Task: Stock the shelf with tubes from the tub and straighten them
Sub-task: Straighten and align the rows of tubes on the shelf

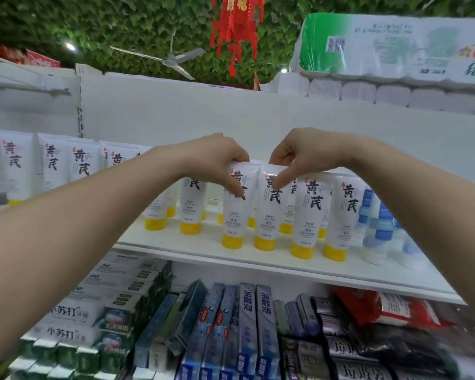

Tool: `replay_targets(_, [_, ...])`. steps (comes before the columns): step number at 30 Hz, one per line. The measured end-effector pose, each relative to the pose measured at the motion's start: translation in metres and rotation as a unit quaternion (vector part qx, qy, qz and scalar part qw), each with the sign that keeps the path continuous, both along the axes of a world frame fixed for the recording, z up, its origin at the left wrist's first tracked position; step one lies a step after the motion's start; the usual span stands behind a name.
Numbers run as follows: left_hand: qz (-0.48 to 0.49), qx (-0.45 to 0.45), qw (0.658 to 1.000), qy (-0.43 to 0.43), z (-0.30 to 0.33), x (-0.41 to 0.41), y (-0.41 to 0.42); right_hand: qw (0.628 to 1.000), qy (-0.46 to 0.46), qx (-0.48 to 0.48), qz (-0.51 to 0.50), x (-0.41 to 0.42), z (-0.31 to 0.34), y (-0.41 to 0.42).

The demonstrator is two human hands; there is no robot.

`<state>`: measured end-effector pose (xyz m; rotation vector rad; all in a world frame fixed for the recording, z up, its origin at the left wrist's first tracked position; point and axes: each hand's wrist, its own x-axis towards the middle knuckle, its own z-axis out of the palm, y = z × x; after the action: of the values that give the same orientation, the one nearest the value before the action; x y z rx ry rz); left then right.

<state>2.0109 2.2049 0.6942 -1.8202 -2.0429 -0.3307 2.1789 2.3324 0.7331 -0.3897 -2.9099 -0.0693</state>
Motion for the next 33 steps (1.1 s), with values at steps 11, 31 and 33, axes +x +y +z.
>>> replay_targets(11, [0.017,0.001,0.999,0.029,0.003,-0.027,0.009,0.999,0.038,0.020,-0.031,-0.022,-0.008,0.006])
replay_targets(31, [-0.024,0.000,1.000,-0.007,0.003,-0.039,0.005,0.996,0.018,0.034,-0.086,-0.038,-0.008,0.002])
replay_targets(33, [-0.020,-0.005,1.000,-0.008,0.002,-0.038,0.005,0.996,0.018,0.039,-0.084,-0.039,-0.008,0.003])
